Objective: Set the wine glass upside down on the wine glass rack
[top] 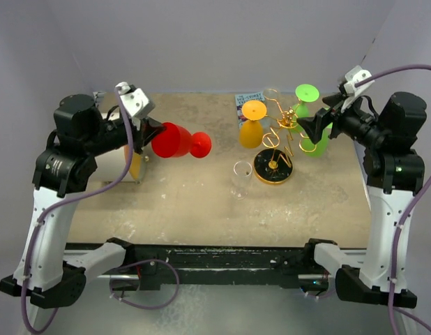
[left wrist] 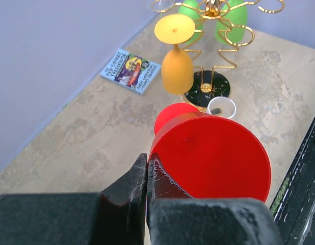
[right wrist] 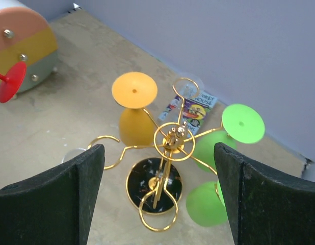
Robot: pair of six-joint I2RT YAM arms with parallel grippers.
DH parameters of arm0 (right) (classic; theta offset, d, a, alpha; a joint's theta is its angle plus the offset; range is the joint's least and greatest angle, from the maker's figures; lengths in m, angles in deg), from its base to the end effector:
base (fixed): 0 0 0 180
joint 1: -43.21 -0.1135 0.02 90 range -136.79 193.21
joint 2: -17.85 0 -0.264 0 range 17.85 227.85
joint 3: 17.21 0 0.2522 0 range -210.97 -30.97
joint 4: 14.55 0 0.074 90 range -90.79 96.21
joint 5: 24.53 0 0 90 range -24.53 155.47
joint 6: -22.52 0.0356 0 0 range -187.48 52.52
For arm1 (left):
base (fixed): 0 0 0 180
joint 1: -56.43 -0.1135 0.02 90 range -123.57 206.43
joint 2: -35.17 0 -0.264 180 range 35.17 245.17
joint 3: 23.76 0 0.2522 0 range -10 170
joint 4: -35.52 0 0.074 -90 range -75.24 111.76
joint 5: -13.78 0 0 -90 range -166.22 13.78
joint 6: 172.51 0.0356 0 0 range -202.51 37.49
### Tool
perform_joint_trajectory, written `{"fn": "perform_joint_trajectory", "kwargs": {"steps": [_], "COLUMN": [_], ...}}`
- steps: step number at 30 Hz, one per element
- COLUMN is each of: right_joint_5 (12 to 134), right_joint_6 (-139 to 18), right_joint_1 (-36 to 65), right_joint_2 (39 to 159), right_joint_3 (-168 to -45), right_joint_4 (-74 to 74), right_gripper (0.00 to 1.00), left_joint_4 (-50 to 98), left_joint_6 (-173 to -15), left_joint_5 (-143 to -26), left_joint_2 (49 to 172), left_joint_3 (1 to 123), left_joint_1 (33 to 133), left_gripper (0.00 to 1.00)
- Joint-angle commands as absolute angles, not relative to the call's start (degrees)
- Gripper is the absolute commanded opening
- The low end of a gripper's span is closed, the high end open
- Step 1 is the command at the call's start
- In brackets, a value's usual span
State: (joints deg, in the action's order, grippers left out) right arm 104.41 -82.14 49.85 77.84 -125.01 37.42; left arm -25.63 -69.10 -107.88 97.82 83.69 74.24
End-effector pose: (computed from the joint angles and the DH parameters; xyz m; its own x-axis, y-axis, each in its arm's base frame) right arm 0.1603 0.0039 0.5216 0.0651 -0.2058 -0.9764 -0.5336 0.8197 -0.2083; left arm 0.1635 -0.0722 0.4963 -0.0891 0.2360 -0.9677 0.7818 0.6185 0.0788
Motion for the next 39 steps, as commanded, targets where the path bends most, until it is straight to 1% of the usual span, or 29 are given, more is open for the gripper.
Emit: {"fn": "perform_joint_trajectory", "kwargs": {"steps": [1, 4, 7, 9, 12, 17, 23, 26, 32, 39], "right_joint_5": [111.85, 111.14, 106.77, 106.04, 108.51, 112.99, 115.98, 117.25, 118.16, 117.49], "right_joint_6": [-75.98, -75.4, -76.62, -76.37, -74.12, -73.75, -70.29, -66.05, -50.48, -38.83], "right_joint_1": [48.23, 44.93, 38.07, 34.6, 32.44, 29.59, 27.23, 26.62, 26.35, 24.8], "right_joint_2": [78.64, 80.38, 82.01, 82.04, 82.11, 83.1, 85.13, 85.38, 86.54, 89.57], "right_joint_3": [-125.45, -126.19, -126.92, -125.57, -123.18, -122.04, -121.91, -121.54, -118.76, -118.26], "right_joint_4": [26.97, 26.05, 26.61, 24.55, 20.47, 17.7, 15.87, 13.53, 4.11, -1.52], "right_gripper": [0.89, 0.89, 0.89, 0.88, 0.88, 0.87, 0.87, 0.88, 0.88, 0.85], "left_joint_4": [-20.84, -20.99, -21.38, -21.54, -21.84, -21.13, -16.32, -13.36, -7.92, -5.28], "left_joint_6": [-71.13, -70.98, -70.11, -69.73, -68.51, -66.86, -70.87, -74.24, -77.95, -80.4], "left_joint_5": [-108.37, -107.34, -107.32, -107.8, -108.47, -107.89, -109.81, -111.96, -112.26, -112.46], "left_joint_2": [96.0, 94.46, 92.06, 90.8, 90.35, 91.3, 91.45, 91.89, 94.61, 98.01], "left_joint_3": [85.35, 87.23, 87.57, 87.74, 89.5, 93.29, 93.73, 93.3, 91.66, 92.61], "left_joint_1": [74.3, 74.26, 73.68, 73.3, 73.26, 73.3, 73.27, 73.24, 72.78, 72.47], "left_gripper": [0.0, 0.0, 0.0, 0.0, 0.0, 0.0, 0.0, 0.0, 0.0, 0.0]}}
